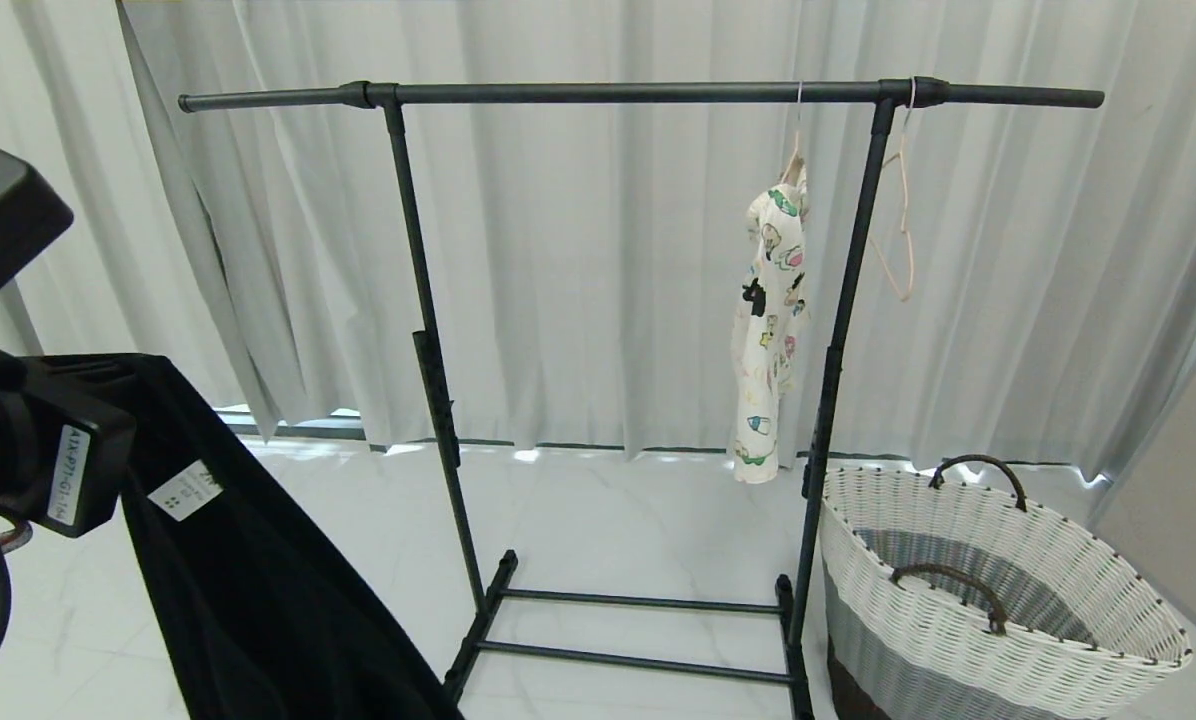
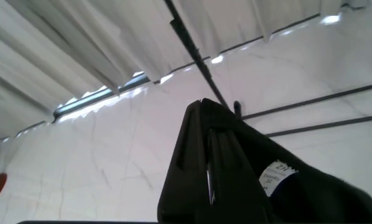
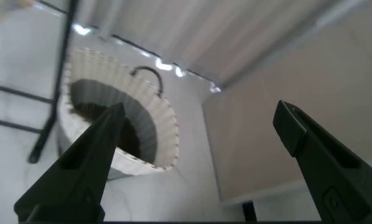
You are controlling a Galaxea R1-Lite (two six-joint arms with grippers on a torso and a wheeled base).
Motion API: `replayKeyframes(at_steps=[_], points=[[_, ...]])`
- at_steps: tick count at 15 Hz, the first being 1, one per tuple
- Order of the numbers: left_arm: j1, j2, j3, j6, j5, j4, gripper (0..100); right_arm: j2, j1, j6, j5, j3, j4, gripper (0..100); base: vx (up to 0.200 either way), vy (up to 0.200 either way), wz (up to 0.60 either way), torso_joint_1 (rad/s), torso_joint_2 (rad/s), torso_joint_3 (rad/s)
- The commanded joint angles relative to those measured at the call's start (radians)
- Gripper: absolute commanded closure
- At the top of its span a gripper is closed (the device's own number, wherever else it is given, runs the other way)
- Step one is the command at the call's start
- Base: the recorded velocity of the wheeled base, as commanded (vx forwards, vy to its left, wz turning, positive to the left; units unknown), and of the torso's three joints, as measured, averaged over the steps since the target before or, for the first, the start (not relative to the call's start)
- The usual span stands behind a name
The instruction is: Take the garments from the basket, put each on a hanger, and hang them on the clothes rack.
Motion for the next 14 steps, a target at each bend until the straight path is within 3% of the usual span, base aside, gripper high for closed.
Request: replayKeyframes(at_steps=[1, 4, 6, 8, 10, 14], points=[[0.006, -0.020, 0.014, 0.000, 0.011, 0.000, 100, -0.007, -0.051, -0.002, 0.000, 0.072, -0.063, 0, 0.000, 0.000, 0.00, 0.000, 0.00, 0.000], [0.005, -0.023, 0.018, -0.001, 0.019, -0.003, 100, -0.034, -0.047, 0.032, 0.077, 0.167, -0.160, 0, 0.000, 0.000, 0.00, 0.000, 0.00, 0.000], [0.002, -0.023, 0.014, -0.001, 0.019, -0.003, 100, -0.054, -0.024, 0.144, 0.167, 0.196, -0.161, 0, 0.000, 0.000, 0.00, 0.023, -0.06, -0.038], [0.002, -0.031, 0.015, -0.001, 0.019, -0.003, 100, -0.056, -0.002, 0.256, 0.169, 0.196, -0.161, 0, 0.000, 0.000, 0.00, 0.115, -0.29, -0.212], [0.002, -0.031, 0.017, -0.003, 0.017, -0.003, 100, -0.054, -0.002, 0.316, 0.169, 0.196, -0.161, 0, 0.000, 0.000, 0.00, 0.149, -0.41, -0.261], [-0.020, -0.031, 0.015, -0.004, 0.014, -0.003, 100, -0.051, -0.002, 0.346, 0.169, 0.198, -0.160, 0, 0.000, 0.000, 0.00, 0.173, -0.45, -0.288]])
